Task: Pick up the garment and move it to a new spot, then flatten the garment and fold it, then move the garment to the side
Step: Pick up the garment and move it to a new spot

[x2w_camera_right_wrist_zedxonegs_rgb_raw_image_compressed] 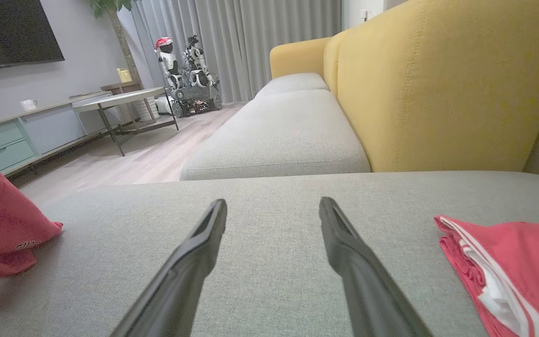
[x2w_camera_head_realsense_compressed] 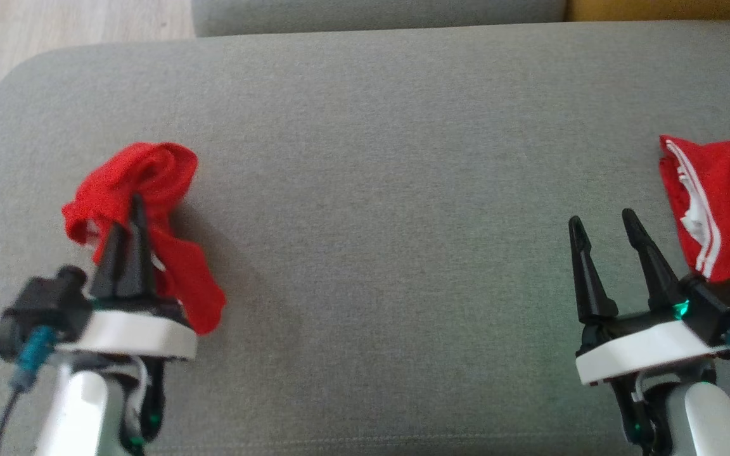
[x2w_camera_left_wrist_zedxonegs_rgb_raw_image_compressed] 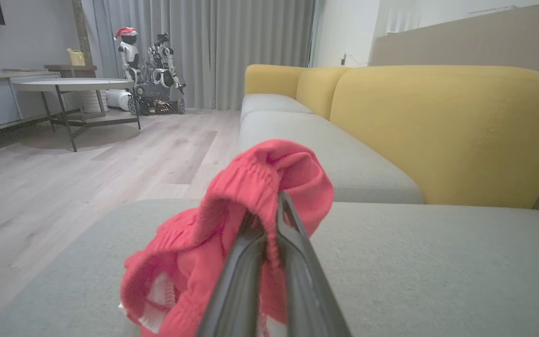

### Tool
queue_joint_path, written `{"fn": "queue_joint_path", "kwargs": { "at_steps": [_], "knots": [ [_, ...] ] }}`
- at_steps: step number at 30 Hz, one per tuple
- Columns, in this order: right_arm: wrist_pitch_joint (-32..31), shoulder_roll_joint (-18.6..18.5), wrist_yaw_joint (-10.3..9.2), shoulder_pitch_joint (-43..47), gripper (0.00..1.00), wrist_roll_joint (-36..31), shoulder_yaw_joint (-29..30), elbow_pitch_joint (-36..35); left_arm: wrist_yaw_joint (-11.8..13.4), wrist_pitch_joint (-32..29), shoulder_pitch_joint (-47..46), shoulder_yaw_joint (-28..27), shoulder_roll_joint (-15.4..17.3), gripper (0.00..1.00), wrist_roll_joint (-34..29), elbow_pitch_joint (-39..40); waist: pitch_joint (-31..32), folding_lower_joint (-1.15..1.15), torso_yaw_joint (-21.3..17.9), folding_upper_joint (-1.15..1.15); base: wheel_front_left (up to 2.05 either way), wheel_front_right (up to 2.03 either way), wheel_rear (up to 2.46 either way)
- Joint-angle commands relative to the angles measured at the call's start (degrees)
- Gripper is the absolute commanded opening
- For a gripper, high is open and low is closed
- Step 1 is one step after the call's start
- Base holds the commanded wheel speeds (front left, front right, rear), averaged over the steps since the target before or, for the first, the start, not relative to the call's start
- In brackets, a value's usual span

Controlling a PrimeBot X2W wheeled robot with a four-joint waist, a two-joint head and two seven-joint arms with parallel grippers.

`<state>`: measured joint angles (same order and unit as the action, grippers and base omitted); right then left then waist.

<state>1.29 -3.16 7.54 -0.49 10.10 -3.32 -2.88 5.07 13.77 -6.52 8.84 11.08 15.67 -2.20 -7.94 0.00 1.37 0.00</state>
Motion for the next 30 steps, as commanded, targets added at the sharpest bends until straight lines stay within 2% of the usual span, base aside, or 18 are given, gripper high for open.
{"fn": "queue_joint_path", "kwargs": {
  "at_steps": [1,7,15,22,28,29,30],
  "knots": [
    [0.4,0.1,-0.05,-0.9,1.00,0.4,-1.2,-1.8,0.2,-0.5,-1.4,-1.0,0.6,0.00,-0.8,2.7,0.5,0.00,-0.9,0.00,0.00,0.00,0.00],
    [0.2,0.2,-0.05,-1.7,1.00,0.8,-2.0,-2.2,-2.7,-2.1,-3.1,4.9,0.0,0.00,-2.9,1.7,-0.1,0.00,-4.4,0.00,0.00,0.00,0.00],
    [1.2,0.3,-0.05,-2.6,1.00,2.4,-2.8,-1.4,-7.8,-3.2,-12.2,12.9,-3.4,0.00,-4.6,-4.2,-2.4,0.00,-11.5,0.00,0.00,0.00,0.00],
    [2.8,0.3,-0.05,-3.4,1.00,4.2,-3.7,0.3,-10.2,-2.5,-19.8,19.0,-6.2,0.00,-5.3,-9.7,-4.8,0.00,-17.9,0.00,0.00,0.00,0.00],
    [4.1,0.3,-0.05,-4.0,1.00,5.3,-4.0,1.8,-11.0,-2.5,-21.7,22.0,-7.0,0.00,-4.6,-14.7,-6.0,0.00,-20.6,0.00,0.00,0.00,0.00],
    [4.4,0.3,-0.05,-4.0,1.00,5.5,-4.0,2.1,-11.1,-2.4,-21.8,22.4,-7.1,0.31,-4.3,-15.5,-6.1,0.00,-20.8,0.00,0.00,0.00,0.00],
    [4.6,0.3,-0.05,-4.0,1.00,5.7,-3.9,2.4,-11.1,-2.2,-21.8,22.6,-7.2,0.92,-3.9,-16.3,-6.2,0.00,-21.0,0.00,0.00,0.00,0.00]
  ]
}}
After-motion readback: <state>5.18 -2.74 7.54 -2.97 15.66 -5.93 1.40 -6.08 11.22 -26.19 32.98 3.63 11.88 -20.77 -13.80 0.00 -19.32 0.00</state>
